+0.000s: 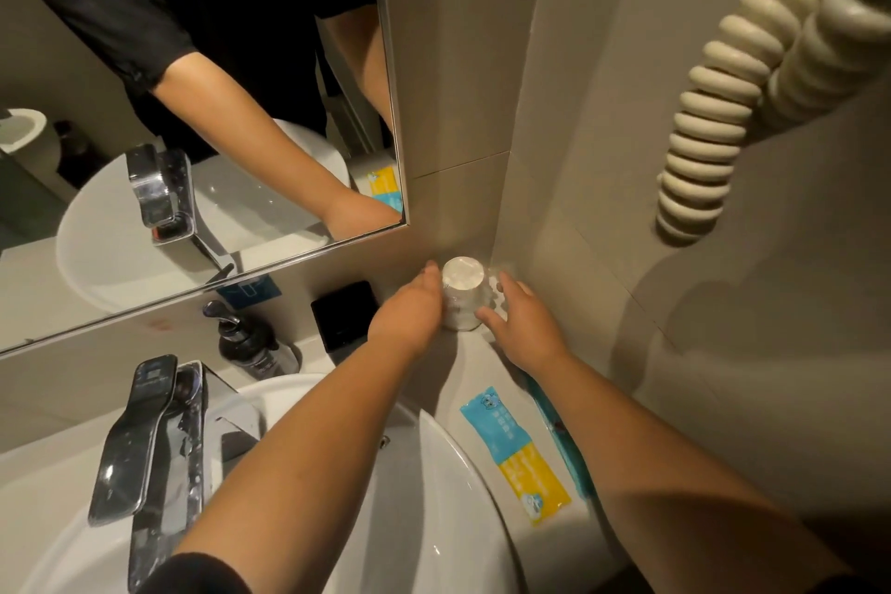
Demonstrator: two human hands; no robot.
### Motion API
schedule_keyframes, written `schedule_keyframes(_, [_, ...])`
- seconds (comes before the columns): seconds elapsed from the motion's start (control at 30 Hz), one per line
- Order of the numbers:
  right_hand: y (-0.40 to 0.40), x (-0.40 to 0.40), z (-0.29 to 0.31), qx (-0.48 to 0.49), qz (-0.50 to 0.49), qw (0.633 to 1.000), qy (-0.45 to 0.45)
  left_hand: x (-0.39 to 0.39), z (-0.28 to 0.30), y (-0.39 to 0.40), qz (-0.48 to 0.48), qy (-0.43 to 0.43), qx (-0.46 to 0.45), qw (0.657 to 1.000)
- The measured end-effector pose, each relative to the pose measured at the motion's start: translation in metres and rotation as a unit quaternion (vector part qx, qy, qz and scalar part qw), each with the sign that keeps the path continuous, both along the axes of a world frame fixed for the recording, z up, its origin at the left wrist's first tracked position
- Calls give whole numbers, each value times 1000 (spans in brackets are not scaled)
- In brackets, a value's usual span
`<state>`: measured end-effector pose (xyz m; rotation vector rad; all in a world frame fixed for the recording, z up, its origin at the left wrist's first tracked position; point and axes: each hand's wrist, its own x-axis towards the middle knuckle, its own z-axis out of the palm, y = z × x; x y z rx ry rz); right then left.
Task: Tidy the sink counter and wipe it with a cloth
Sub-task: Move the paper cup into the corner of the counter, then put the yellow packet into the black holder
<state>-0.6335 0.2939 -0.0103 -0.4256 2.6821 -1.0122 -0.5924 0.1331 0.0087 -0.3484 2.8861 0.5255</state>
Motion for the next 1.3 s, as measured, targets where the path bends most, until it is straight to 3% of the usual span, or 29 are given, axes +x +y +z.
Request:
schedule_keyframes(0.1, [21, 33, 9, 7, -22, 1000, 3, 20, 11, -1, -21, 44, -3, 999])
schedule_keyframes(0.2, [52, 82, 3, 104, -28, 993, 41, 61, 13, 21, -55, 95, -42, 993])
schedule_keyframes(0.33, [81, 146, -14, 269, 23, 961, 51, 91, 0, 67, -93, -97, -91, 987])
schedule_keyframes(0.43, [87, 164, -27, 293, 29, 954, 59, 72, -4, 82, -67, -203, -112, 971])
schedule_keyframes(0.5, [87, 164, -27, 297, 22, 954, 46, 60, -12, 88, -52, -227, -104, 967])
schedule_keyframes(0.6, [90, 161, -30, 242, -26, 970, 17, 56, -22, 93, -32, -224, -93, 970])
schedule_keyframes(0.7, [99, 162, -27, 175, -45, 981, -69, 52, -24, 89, -12, -209, -49, 977])
schedule_keyframes(0.8, [114, 161, -18, 60, -100, 987, -115, 50, -17, 82, -47, -167, 0, 985])
schedule_keyframes(0.93, [119, 148, 10, -80, -145, 981, -105, 60, 3, 70, -105, -134, 113, 979])
schedule_keyframes(1.07, [104, 130, 44, -171, -109, 976, -79, 84, 32, 58, -101, -95, 250, 958])
schedule_keyframes(1.3, [71, 115, 76, -208, -20, 976, -62, 121, 72, 34, -59, 19, 359, 931])
